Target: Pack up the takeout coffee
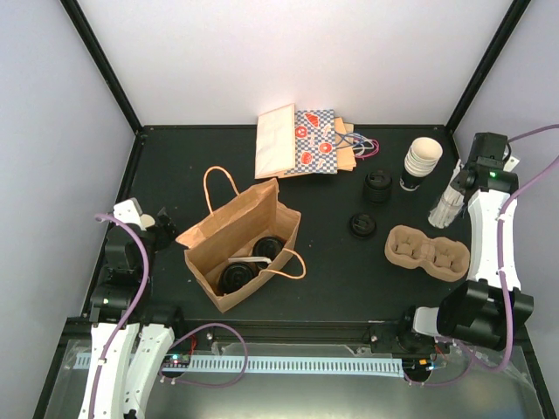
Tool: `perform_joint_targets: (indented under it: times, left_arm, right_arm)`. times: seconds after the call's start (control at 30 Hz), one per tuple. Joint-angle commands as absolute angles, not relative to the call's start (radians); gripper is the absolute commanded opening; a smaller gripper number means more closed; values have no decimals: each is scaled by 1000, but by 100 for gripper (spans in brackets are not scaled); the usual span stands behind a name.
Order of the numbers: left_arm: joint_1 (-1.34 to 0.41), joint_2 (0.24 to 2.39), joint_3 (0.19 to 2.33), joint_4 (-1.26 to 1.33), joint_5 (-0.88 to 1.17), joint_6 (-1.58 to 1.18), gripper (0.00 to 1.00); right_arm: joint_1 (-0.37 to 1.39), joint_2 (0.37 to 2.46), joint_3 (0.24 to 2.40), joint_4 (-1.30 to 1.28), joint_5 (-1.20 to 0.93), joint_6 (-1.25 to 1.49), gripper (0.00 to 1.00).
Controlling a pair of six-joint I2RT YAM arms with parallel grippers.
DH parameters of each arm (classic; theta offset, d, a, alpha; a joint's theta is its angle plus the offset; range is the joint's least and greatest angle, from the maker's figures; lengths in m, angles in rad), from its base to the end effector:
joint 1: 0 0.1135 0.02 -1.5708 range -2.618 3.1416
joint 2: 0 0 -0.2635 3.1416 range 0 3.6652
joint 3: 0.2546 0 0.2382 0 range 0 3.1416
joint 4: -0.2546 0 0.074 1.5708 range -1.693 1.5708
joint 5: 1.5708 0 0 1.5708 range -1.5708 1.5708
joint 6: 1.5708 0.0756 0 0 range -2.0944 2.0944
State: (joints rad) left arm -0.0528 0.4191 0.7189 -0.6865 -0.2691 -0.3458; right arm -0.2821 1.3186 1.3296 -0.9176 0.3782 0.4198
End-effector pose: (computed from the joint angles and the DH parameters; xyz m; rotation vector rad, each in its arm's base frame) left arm 0.1188 0.0139 0.2907 -0.4567 1.8884 -0.0009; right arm 0.2545 -0.1028 0.3176 0.9846 2.2235 -0.4057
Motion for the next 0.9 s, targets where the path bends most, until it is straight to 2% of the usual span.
perform_joint_targets:
  times: [0.0,0.13,0.23,0.43,0.5,0.63,0.67,0.87]
  left_arm:
    - [-56,426,718,-661,-257,-335,99]
    - [-56,428,719,-660,-253,-334,99]
    - [-56,429,719,-660,-253,-332,99]
    - [-58,429,718,-660,-255,-332,99]
    - [-56,428,718,-660,-256,-331,99]
    - [-58,428,717,-661,-255,-331,99]
    - [-58,429,718,-661,-255,-331,99]
    - [-58,429,717,-658,-250,-328,99]
  right_arm:
    - [-290,1333,1326,-875,361,443,49]
    - [-290,1361,1311,-865,366,443,37]
    - [-290,1371,1301,-853,355,442,32]
    - [-290,1367,1292,-856,343,443,35]
    - [-290,1364,1281,-850,344,438,33]
    - [-290,1361,1273,-849,327,437,6]
    - [-290,1359,1275,-852,326,439,3]
    - [-290,1325,1290,-896,324,458,6]
